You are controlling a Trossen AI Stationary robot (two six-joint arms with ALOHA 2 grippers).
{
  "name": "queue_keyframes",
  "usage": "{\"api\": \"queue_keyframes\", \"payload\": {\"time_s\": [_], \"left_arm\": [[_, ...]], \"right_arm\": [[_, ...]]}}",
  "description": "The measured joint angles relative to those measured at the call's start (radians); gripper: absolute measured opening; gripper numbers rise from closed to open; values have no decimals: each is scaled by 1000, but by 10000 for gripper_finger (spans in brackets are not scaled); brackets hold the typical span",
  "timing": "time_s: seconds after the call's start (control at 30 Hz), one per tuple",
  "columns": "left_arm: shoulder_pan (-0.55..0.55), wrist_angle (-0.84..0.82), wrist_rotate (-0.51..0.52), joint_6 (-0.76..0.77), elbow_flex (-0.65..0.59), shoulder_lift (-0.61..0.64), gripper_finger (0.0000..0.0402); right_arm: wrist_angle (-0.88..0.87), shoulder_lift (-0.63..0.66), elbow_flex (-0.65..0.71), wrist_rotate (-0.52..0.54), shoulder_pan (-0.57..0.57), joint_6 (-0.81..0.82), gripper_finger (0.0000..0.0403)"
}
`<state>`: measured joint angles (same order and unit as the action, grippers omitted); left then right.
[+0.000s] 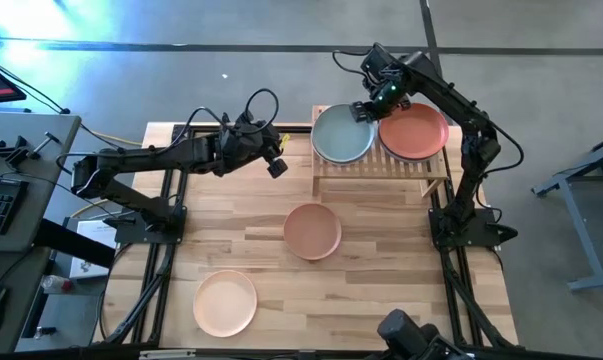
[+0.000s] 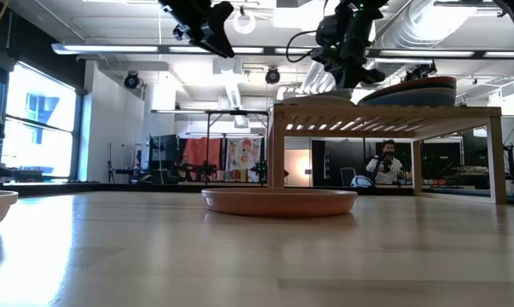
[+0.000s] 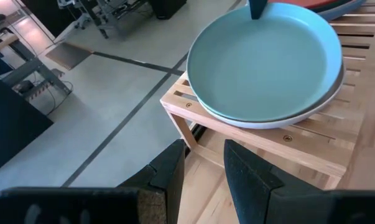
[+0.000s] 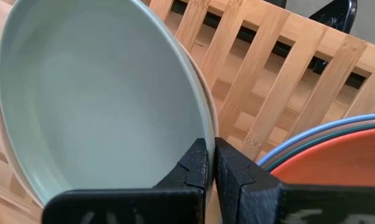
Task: Place and stack plates onto a shelf
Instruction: Stack the gray plate on top of the white plate on the shelf, then stack the brown plate on top of the gray plate on the shelf
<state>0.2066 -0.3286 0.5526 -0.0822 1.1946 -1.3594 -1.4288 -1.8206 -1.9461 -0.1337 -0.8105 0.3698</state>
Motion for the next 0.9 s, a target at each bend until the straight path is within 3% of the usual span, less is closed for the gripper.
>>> {"api": "queue_keyframes", "payload": {"time_s": [0.5,0.77,0.9], "left_arm": [[0,0,0,0,0,0,102],[0,0,0,0,0,0,102],[0,0,0,0,0,0,101]], "right_arm": [[8,0,0,-25,0,-3,4],[4,0,0,0,0,-12,66],[5,0,0,3,0,-29,77]]}}
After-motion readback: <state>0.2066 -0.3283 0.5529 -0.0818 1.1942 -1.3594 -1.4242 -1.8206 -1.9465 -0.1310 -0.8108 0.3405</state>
